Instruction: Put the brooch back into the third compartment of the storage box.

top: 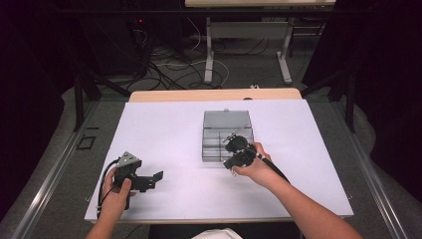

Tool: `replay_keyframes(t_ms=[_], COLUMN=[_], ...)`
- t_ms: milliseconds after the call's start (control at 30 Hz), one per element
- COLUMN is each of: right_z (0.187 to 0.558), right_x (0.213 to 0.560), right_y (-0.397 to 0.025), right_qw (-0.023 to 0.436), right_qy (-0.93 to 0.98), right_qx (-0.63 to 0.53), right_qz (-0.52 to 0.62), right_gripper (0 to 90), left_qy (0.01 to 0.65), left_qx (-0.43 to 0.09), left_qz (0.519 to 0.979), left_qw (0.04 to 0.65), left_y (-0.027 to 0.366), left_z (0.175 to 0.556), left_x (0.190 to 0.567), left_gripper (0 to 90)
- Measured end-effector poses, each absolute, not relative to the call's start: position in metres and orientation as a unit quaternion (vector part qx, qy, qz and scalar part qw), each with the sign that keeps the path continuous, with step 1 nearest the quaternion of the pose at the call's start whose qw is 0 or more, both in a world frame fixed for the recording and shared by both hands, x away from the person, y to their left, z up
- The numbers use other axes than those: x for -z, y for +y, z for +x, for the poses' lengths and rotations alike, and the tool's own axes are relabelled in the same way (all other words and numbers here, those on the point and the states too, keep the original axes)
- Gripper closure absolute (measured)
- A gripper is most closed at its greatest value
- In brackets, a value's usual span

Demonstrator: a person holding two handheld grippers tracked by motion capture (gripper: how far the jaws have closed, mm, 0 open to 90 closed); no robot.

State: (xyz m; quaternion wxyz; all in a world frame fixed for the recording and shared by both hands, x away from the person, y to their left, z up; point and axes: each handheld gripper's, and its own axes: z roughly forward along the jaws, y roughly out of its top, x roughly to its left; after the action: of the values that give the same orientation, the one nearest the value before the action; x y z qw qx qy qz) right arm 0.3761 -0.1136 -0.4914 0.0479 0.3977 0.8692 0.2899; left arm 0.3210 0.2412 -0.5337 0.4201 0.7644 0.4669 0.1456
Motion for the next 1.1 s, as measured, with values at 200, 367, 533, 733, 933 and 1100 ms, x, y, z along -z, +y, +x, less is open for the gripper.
replay_keyframes(t_ms=[200,367,533,733,933,1100], right_z=[0.379,0.38,0.383,0.386,0.39,0.392], right_x=[0.478,0.474,0.471,0.47,0.463,0.462], right_y=[-0.118,-0.118,-0.119,-0.118,-0.121,-0.121], right_qw=[0.041,0.046,0.052,0.065,0.065,0.078], right_qy=[0.881,0.879,0.879,0.87,0.876,0.869], right_qx=[-0.248,-0.245,-0.251,-0.272,-0.253,-0.267], right_qz=[0.4,0.406,0.401,0.406,0.405,0.409], right_gripper=[79.8,79.8,79.8,79.8,79.8,79.8], left_qy=[0.467,0.467,0.465,0.464,0.466,0.466], left_qx=[-0.146,-0.146,-0.146,-0.148,-0.146,-0.146], left_qz=[0.764,0.765,0.766,0.768,0.765,0.766], left_qw=[0.42,0.419,0.418,0.417,0.419,0.419], left_y=[0.241,0.241,0.241,0.242,0.241,0.241], left_z=[0.321,0.321,0.321,0.321,0.321,0.321], left_x=[0.534,0.534,0.534,0.534,0.534,0.534], left_gripper=[0.9,0.9,0.9,0.9,0.9,0.9])
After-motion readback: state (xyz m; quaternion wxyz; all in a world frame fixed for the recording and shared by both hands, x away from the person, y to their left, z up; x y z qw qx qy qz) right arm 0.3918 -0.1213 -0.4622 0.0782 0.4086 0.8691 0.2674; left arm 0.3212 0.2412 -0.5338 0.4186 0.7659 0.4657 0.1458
